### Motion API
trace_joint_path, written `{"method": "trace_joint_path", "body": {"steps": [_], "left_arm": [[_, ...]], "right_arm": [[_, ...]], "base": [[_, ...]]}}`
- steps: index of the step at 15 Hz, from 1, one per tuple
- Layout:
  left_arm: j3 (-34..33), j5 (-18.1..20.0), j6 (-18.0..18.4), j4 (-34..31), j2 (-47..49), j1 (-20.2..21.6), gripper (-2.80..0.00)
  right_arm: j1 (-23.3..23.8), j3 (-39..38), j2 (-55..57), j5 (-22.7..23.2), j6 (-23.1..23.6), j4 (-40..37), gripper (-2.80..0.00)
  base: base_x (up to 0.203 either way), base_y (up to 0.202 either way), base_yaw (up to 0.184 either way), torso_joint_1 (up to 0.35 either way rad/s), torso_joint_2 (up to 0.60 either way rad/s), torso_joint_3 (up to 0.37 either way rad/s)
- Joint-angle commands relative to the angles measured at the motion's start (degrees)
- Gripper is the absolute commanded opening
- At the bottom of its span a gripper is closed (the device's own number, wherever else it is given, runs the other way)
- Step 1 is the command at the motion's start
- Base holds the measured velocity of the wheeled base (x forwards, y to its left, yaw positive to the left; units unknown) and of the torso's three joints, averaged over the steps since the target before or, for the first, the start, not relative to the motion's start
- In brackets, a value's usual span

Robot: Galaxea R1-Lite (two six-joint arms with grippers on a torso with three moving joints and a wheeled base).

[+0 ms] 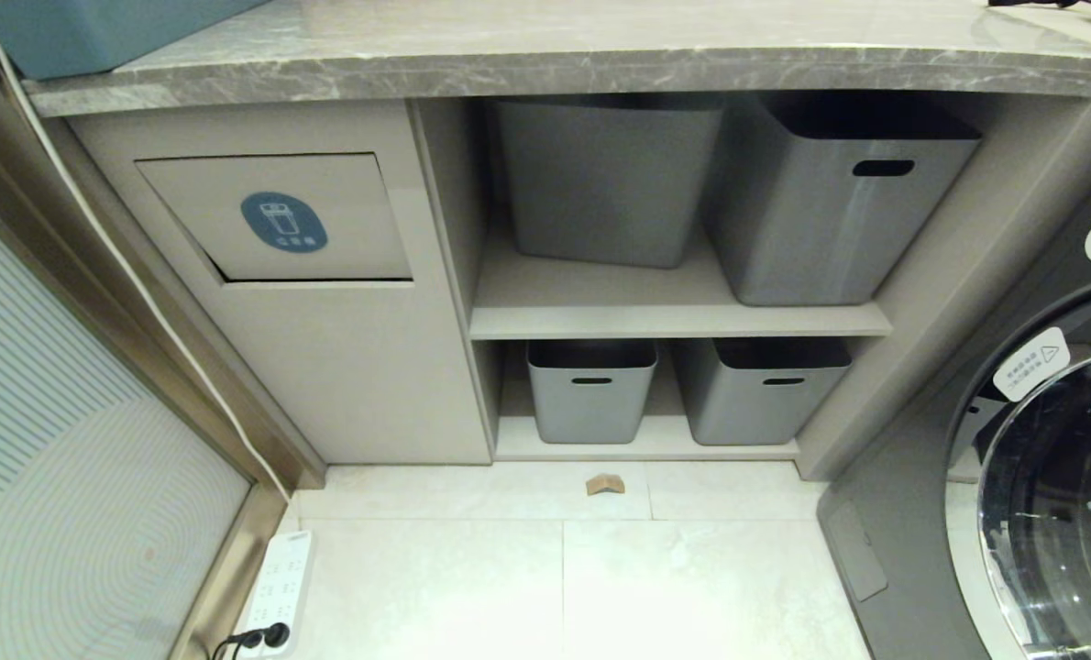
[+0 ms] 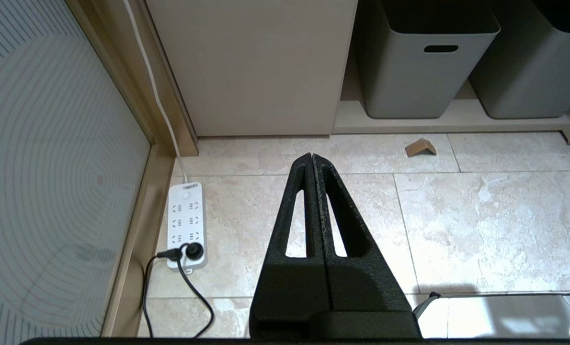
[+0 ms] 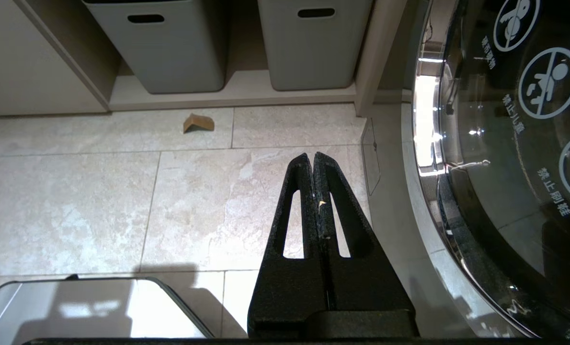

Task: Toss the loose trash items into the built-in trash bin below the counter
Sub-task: Pick up the garbage

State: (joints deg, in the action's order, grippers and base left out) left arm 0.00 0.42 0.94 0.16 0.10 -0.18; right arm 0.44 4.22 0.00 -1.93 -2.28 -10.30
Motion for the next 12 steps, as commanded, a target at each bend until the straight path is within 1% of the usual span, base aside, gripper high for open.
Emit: {"method": "trace_joint_path", "body": {"steps": [1, 4, 12], "left_arm": [[-0.2, 0.0, 0.1, 0.0, 0.1, 0.0, -2.8], [-0.2, 0.0, 0.8, 0.0, 0.1, 0.0, -2.8], [-0.2, 0.0, 0.8, 0.0, 0.1, 0.0, -2.8]], "right_arm": [[0.0, 0.0, 0.0, 0.0, 0.0, -0.1, -2.8], [0.0, 0.0, 0.1, 0.0, 0.0, -0.1, -2.8], [0.0, 0.0, 0.0, 0.0, 0.0, -0.1, -2.8]], "base": [[0.0, 0.0, 0.0, 0.002, 0.0, -0.203], [0.0, 0.0, 0.0, 0.004, 0.0, -0.2], [0.0, 0.0, 0.0, 0.001, 0.0, -0.197]]}}
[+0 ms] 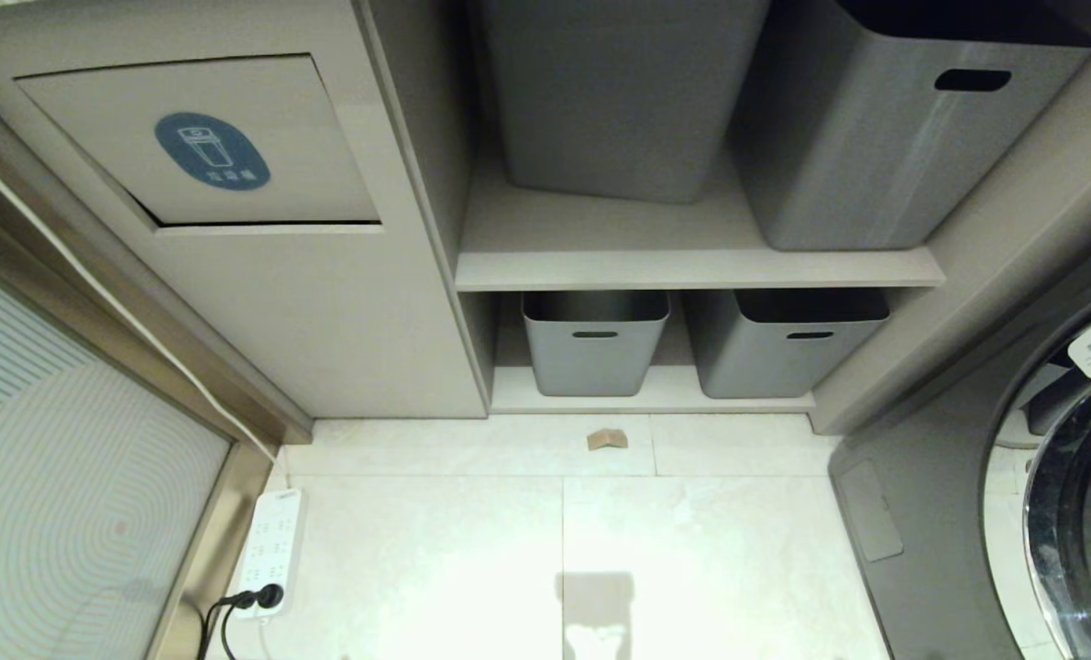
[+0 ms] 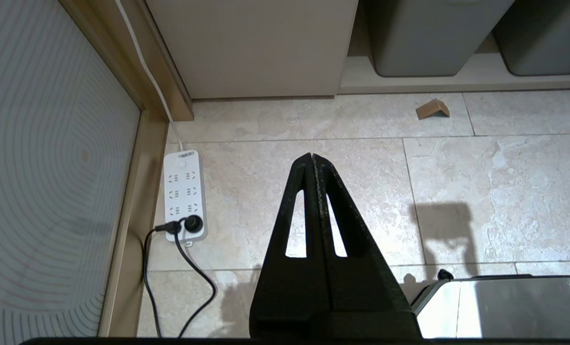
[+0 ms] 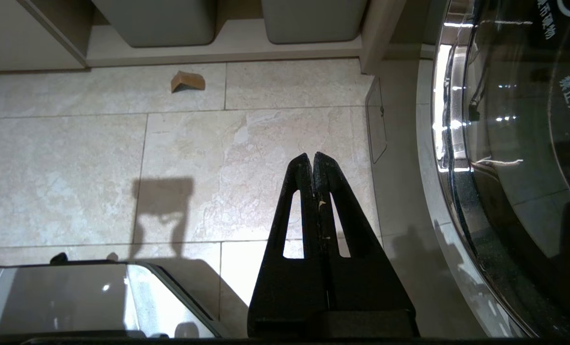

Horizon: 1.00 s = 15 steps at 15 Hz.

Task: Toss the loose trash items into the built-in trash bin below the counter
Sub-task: Pick up the garbage

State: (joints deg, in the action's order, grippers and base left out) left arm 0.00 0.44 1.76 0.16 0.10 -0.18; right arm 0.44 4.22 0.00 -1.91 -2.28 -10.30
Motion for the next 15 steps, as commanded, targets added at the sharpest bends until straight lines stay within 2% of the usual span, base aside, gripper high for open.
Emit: {"method": "trace_joint_path", "body": {"steps": [1, 15], "left_arm": [[-0.2, 0.0, 0.0, 0.0, 0.1, 0.0, -2.8], [-0.2, 0.0, 0.0, 0.0, 0.1, 0.0, -2.8]], "right_arm": [[0.0, 0.0, 0.0, 0.0, 0.0, -0.1, -2.8], [0.0, 0.0, 0.1, 0.0, 0.0, -0.1, -2.8]], "base": [[0.0, 0.0, 0.0, 0.002, 0.01, -0.203], [0.0, 0.0, 0.0, 0.001, 0.0, -0.196]]}}
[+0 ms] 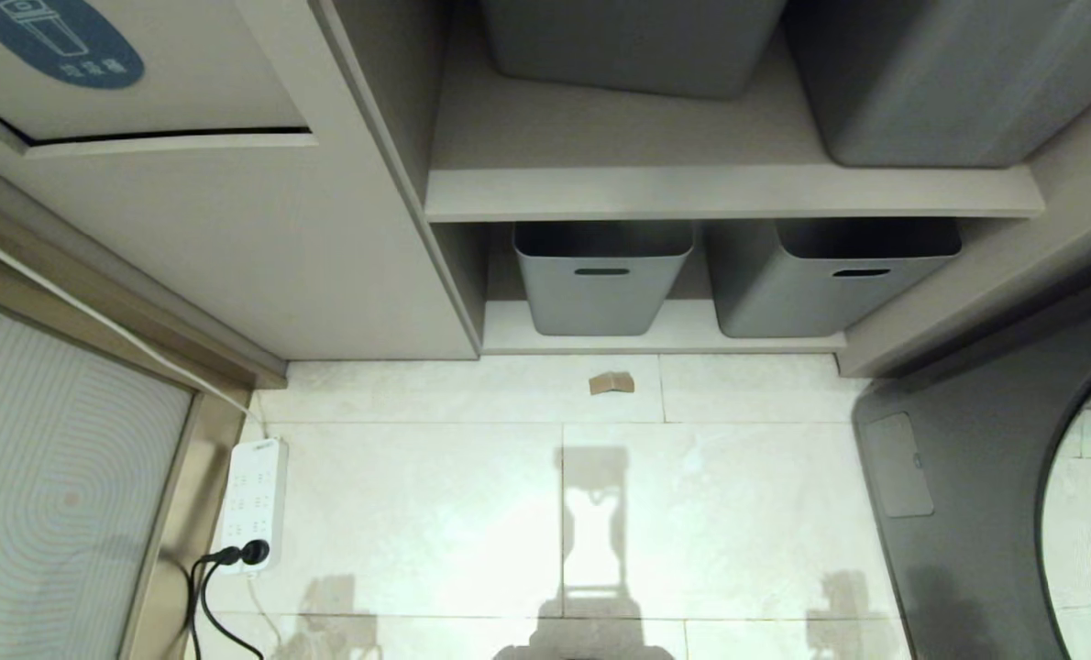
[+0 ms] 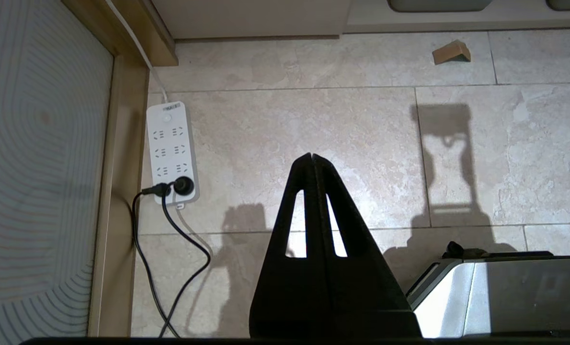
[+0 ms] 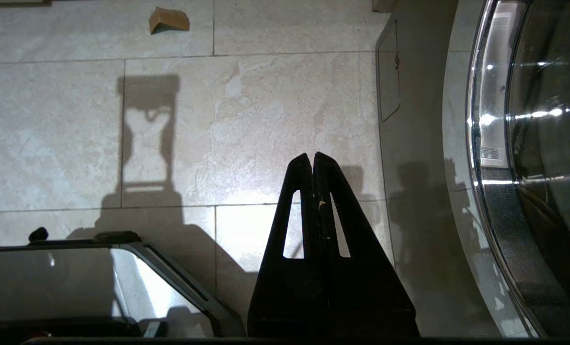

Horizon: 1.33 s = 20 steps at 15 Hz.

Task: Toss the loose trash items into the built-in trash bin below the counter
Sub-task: Pick up the garbage

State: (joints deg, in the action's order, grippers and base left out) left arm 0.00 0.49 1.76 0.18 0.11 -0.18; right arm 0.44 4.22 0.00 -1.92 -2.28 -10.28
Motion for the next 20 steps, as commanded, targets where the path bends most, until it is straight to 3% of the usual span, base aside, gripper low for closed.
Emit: {"method": "trace_joint_path", "body": {"steps": [1, 7, 20], "left_arm": [[-0.2, 0.0, 0.0, 0.0, 0.1, 0.0, -2.8], [-0.2, 0.0, -0.4, -0.1, 0.1, 0.0, -2.8], [-0.2, 0.0, -0.4, -0.2, 0.1, 0.0, -2.8]], "right_arm": [[0.0, 0.0, 0.1, 0.0, 0.0, -0.1, -2.8], [0.0, 0.0, 0.1, 0.0, 0.0, -0.1, -2.8], [0.0, 0.0, 0.1, 0.0, 0.0, -0.1, -2.8]], "base": [[0.0, 0.0, 0.0, 0.006, 0.01, -0.194], [0.0, 0.0, 0.0, 0.0, 0.0, -0.167], [0.0, 0.0, 0.0, 0.0, 0.0, -0.005]]}}
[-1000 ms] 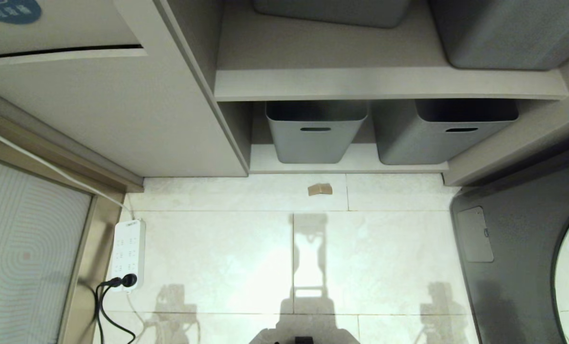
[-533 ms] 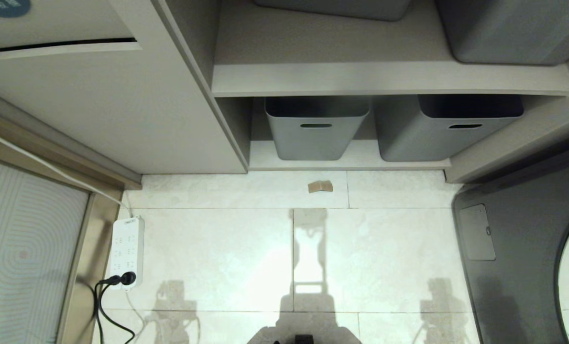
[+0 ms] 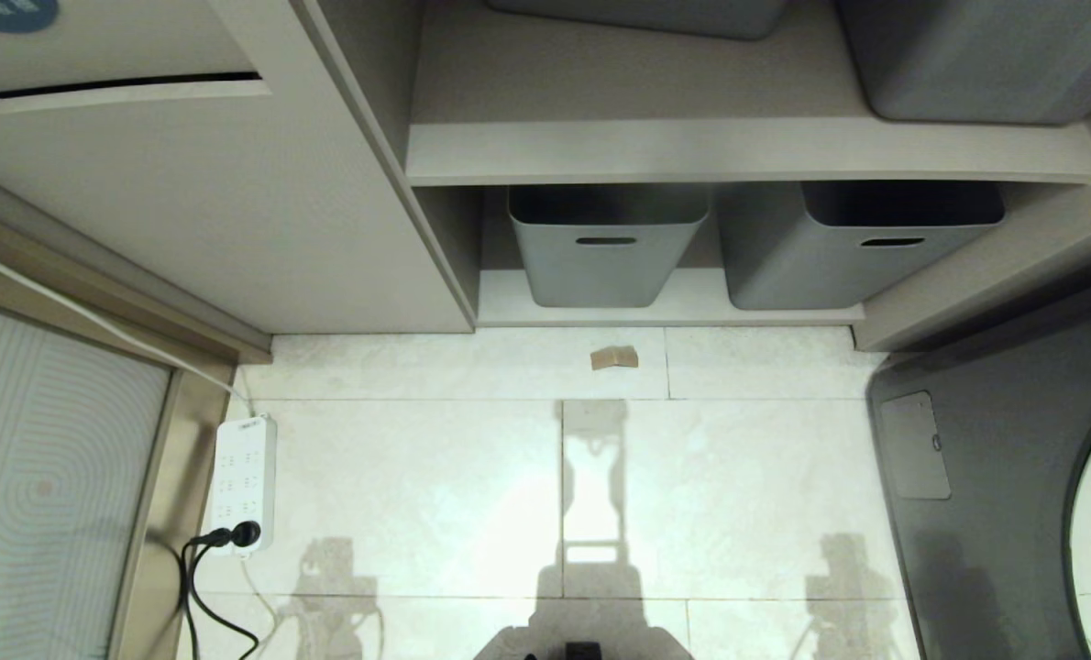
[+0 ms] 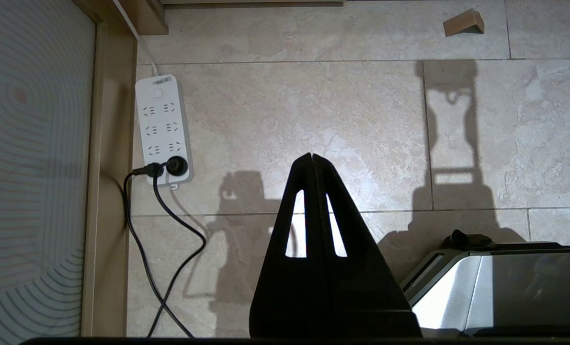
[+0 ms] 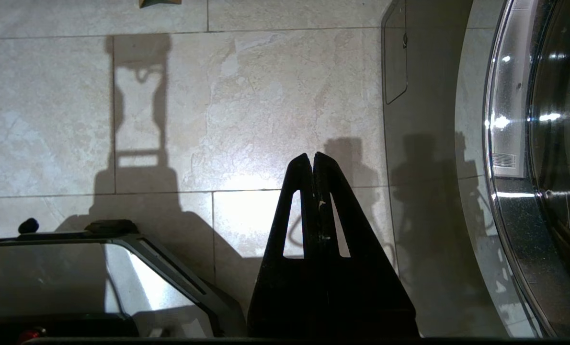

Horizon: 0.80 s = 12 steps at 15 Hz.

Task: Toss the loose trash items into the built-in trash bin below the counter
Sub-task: Pick up the garbage

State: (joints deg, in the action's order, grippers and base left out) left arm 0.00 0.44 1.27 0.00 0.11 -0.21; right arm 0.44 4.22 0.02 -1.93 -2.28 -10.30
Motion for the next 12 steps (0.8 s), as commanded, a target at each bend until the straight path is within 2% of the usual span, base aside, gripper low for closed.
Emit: {"method": "trace_joint_path", "body": {"steps": [1, 12], "left_arm": [[-0.2, 0.0, 0.1, 0.0, 0.1, 0.0, -2.8], [-0.2, 0.0, 0.0, 0.1, 0.1, -0.1, -2.8]], "right_arm": [[0.0, 0.0, 0.0, 0.0, 0.0, -0.1, -2.8], [0.0, 0.0, 0.1, 0.0, 0.0, -0.1, -2.8]], "base": [[0.0, 0.0, 0.0, 0.0, 0.0, 0.0], [0.0, 0.0, 0.0, 0.0, 0.0, 0.0]]}}
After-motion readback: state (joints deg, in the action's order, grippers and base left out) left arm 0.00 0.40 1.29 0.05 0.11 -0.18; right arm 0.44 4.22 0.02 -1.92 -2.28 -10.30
